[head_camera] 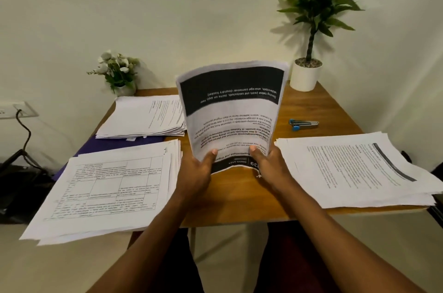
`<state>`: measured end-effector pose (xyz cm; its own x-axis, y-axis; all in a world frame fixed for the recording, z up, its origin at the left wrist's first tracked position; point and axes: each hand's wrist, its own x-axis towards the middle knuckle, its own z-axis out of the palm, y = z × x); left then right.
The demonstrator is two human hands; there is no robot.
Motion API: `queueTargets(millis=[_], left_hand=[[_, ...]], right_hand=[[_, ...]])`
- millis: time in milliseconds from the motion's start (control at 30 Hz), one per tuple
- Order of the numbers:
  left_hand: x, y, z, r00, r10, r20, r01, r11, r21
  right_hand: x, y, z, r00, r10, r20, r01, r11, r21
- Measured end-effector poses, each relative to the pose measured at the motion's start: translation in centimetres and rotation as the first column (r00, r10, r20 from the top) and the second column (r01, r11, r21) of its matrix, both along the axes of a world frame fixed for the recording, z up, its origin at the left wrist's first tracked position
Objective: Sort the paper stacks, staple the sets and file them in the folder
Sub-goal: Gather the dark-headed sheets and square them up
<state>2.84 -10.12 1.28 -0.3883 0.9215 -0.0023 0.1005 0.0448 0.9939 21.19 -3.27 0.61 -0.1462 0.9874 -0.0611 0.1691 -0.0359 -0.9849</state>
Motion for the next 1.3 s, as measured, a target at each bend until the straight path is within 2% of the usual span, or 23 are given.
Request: queueTargets(millis=[100, 167, 267, 333, 367, 433, 533, 600, 700, 767, 833, 900, 1000, 1067, 1167, 1300], left_hand=[[-0.1, 0.0, -0.5, 0.999, 0.043, 0.022, -0.043, 0.999, -0.011], [-0.2, 0.3, -0.3, 0.99, 0.099, 0.1, -0.1, 0.995, 0.012], [0.2, 0.6, 0.5, 0.902, 0.189, 0.389, -0.216, 0.976, 0.026], [1.1, 0.7, 0.9, 0.824, 0.155, 0.544, -0.213, 0.976, 0.045], [1.8, 0.7, 1.1, 0.798, 0.118, 0.591, -0.188, 0.98, 0.059], [3.1, 0.6, 1.3, 0.781, 0.071, 0.62, -0.148, 0.986, 0.073], [4.1, 0.6, 1.0, 0.756, 0.065, 0.651, -0.126, 0.991, 0.046], [3.7, 0.6, 1.1, 0.764, 0.048, 0.643, -0.101, 0.994, 0.045], [0.5, 0.5, 1.7, 0.754, 0.077, 0.653, -0.157, 0.985, 0.066], [-3.0, 0.3, 2.7, 0.776, 0.132, 0.617, -0.201, 0.979, 0.044], [-6.4, 0.0, 3.7, 0.862, 0.162, 0.48, -0.198, 0.98, 0.025], [-8.8, -0.2, 4.6, 0.963, 0.094, 0.254, -0.096, 0.995, -0.002], [-10.4, 0.0, 5.3, 0.997, -0.081, 0.013, 0.082, 0.994, -0.068], [-10.2, 0.2, 5.5, 0.993, -0.115, -0.033, 0.112, 0.991, -0.075], [-9.1, 0.7, 5.1, 0.999, -0.042, -0.01, 0.041, 0.999, -0.034], [-7.9, 1.0, 4.5, 0.994, 0.039, -0.103, -0.034, 0.998, 0.053]], right_hand=[[0.0, -0.2, -0.5, 0.999, 0.006, 0.046, -0.005, 1.0, -0.008], [0.0, -0.3, -0.2, 0.999, -0.032, -0.013, 0.032, 0.999, 0.016], [-0.4, -1.0, 0.3, 0.935, -0.091, -0.342, 0.083, 0.996, -0.039], [-1.4, -1.7, 0.5, 0.835, -0.063, -0.546, 0.003, 0.994, -0.11], [-2.1, -2.0, 0.6, 0.806, -0.042, -0.591, -0.037, 0.992, -0.121], [-3.6, -2.3, 1.1, 0.781, -0.048, -0.622, -0.067, 0.985, -0.16], [-4.4, -1.7, 1.8, 0.769, -0.147, -0.622, 0.012, 0.976, -0.216], [-3.9, -1.0, 1.8, 0.796, -0.148, -0.588, 0.025, 0.977, -0.212], [-2.1, -0.2, 1.5, 0.862, -0.126, -0.491, 0.05, 0.985, -0.166], [-0.3, 0.5, 1.6, 0.901, -0.114, -0.42, 0.064, 0.989, -0.132], [1.5, 1.0, 2.0, 0.937, -0.076, -0.341, 0.046, 0.994, -0.094], [2.9, 1.5, 2.4, 0.964, -0.041, -0.264, 0.03, 0.998, -0.046], [3.9, 1.9, 3.0, 0.991, 0.01, -0.135, -0.006, 1.0, 0.03], [4.0, 1.9, 3.1, 0.997, 0.041, -0.063, -0.038, 0.998, 0.047], [3.5, 1.8, 3.5, 0.999, 0.048, 0.01, -0.049, 0.997, 0.063], [3.3, 1.9, 4.7, 0.999, -0.015, 0.031, 0.011, 0.994, 0.112]])
